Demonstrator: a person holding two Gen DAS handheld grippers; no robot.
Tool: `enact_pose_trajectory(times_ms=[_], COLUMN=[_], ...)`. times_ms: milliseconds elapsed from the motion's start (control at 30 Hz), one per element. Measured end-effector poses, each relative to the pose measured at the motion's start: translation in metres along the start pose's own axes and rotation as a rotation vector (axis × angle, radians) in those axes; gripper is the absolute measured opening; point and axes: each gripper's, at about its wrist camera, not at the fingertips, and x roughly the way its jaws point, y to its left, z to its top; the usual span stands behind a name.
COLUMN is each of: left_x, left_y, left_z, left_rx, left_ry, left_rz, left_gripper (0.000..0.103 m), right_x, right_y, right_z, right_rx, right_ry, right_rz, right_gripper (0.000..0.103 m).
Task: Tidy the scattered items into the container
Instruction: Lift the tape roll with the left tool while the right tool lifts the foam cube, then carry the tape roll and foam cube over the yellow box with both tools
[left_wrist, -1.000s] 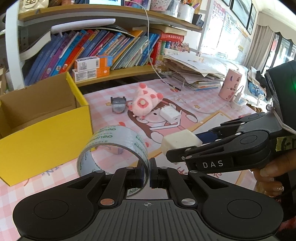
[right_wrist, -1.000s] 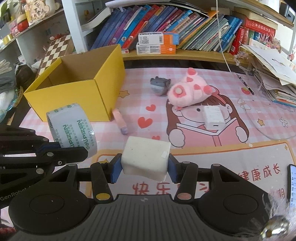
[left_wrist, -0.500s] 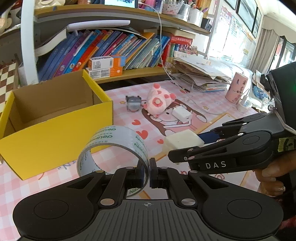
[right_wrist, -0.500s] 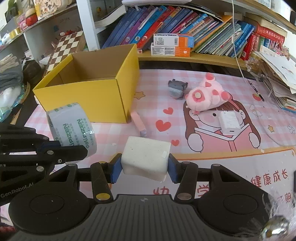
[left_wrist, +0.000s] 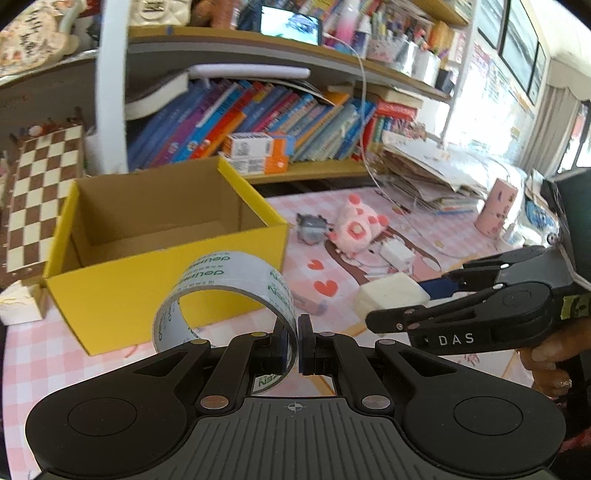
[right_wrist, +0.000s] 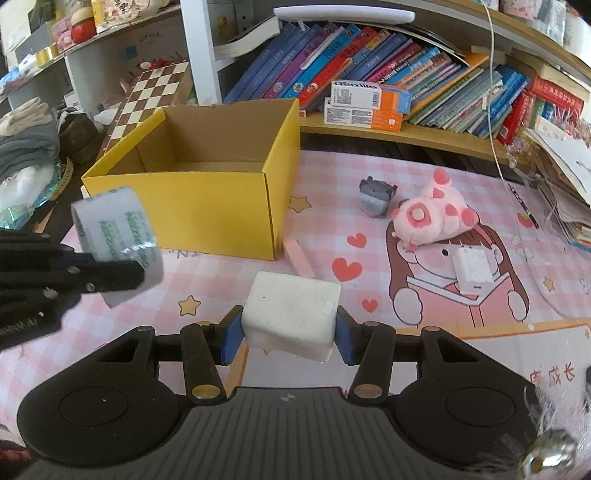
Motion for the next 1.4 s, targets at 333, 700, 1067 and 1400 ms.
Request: enact_pose_trajectory(times_ms=[333, 700, 1067, 1400], left_x=[-0.016, -0.02, -0.009, 0.018], left_y=[0.023, 0.039, 0.061, 0.091], left_z=[0.018, 0.04, 0.066, 0.093], left_rx=[-0.049, -0.069, -0.047, -0.052], left_ry=[-0.083, -0.122, -0.134, -0.13], left_rz=[0.036, 0.054, 0.079, 0.094], left_gripper=[0.004, 0.004, 0.004, 0.004], right_x=[-0.002, -0.002, 0.015, 0.048], right_y=[0.015, 0.016, 0.029, 0.033], right_z=[0.026, 0.062, 0.101, 0.137], right_rx=[-0.07, -0.099, -0.16, -0.213], right_ry=[-0.033, -0.08, -0.114, -0.125], right_rz=[0.03, 0.061, 0.106, 0.125], right_gripper=[0.048, 0.048, 0.048, 0.048])
